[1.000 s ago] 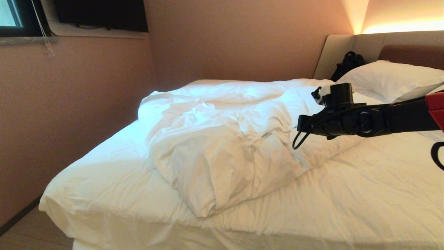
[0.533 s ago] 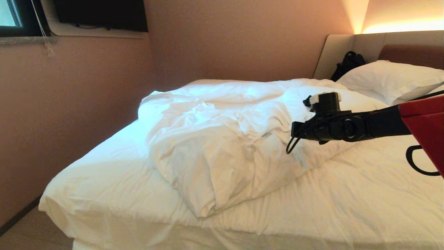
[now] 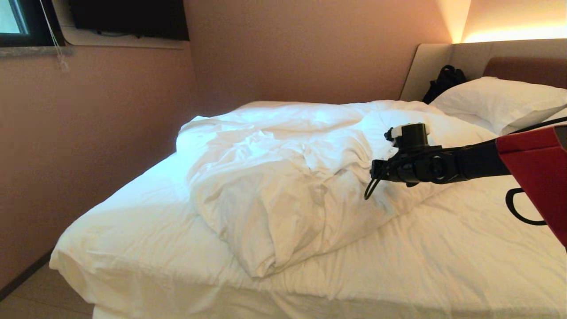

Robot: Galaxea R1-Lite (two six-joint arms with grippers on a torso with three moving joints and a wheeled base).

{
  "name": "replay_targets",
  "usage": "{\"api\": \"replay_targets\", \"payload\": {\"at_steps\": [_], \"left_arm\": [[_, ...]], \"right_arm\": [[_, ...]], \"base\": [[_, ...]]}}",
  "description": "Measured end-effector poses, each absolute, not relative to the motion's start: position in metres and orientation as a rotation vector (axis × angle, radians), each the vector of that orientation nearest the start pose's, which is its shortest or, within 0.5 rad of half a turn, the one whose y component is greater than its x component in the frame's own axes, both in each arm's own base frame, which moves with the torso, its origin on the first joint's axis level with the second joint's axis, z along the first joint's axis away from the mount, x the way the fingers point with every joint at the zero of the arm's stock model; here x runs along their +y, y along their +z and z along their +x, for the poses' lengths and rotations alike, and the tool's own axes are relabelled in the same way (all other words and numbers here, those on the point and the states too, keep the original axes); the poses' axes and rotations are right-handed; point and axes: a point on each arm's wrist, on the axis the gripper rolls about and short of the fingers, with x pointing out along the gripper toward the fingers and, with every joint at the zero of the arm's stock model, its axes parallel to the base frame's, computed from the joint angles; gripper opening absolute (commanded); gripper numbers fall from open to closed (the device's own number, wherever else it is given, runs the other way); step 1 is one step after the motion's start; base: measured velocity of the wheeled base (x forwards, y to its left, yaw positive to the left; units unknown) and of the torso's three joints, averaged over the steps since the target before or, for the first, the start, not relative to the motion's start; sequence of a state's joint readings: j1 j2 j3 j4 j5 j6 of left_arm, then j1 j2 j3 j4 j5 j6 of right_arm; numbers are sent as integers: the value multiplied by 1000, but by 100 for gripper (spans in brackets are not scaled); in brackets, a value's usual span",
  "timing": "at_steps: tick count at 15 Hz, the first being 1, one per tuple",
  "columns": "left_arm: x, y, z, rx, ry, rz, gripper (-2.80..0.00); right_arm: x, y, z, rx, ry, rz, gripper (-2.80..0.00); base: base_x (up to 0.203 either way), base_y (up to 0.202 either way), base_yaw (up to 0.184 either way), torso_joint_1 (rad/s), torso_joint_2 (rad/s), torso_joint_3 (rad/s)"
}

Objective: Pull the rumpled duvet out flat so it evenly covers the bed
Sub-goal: Hold the folded corner of the quilt

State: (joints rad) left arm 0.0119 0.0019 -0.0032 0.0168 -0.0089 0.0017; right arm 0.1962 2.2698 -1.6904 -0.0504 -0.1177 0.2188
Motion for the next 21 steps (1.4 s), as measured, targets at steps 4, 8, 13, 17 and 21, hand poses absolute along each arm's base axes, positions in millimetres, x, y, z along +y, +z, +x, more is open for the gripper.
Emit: {"api": "replay_targets", "payload": {"at_steps": [4, 8, 13, 17, 21], "left_arm": [[0, 75, -23, 16, 3, 2, -280], [0, 75, -23, 16, 3, 2, -280], [0, 75, -23, 16, 3, 2, -280], [0, 75, -23, 16, 3, 2, -280], [0, 75, -23, 16, 3, 2, -280]], "right_arm": [[89, 140, 468, 522, -8, 112, 0], [90, 115, 477, 555, -67, 53, 0], [91, 83, 487, 612, -80, 36, -280], [91, 74, 489, 632, -80, 34, -280], [91, 79, 487, 627, -81, 42, -280]], "base": [[0, 0, 0, 0, 0, 0], [0, 0, 0, 0, 0, 0], [0, 0, 0, 0, 0, 0], [0, 0, 0, 0, 0, 0], [0, 0, 0, 0, 0, 0]]}}
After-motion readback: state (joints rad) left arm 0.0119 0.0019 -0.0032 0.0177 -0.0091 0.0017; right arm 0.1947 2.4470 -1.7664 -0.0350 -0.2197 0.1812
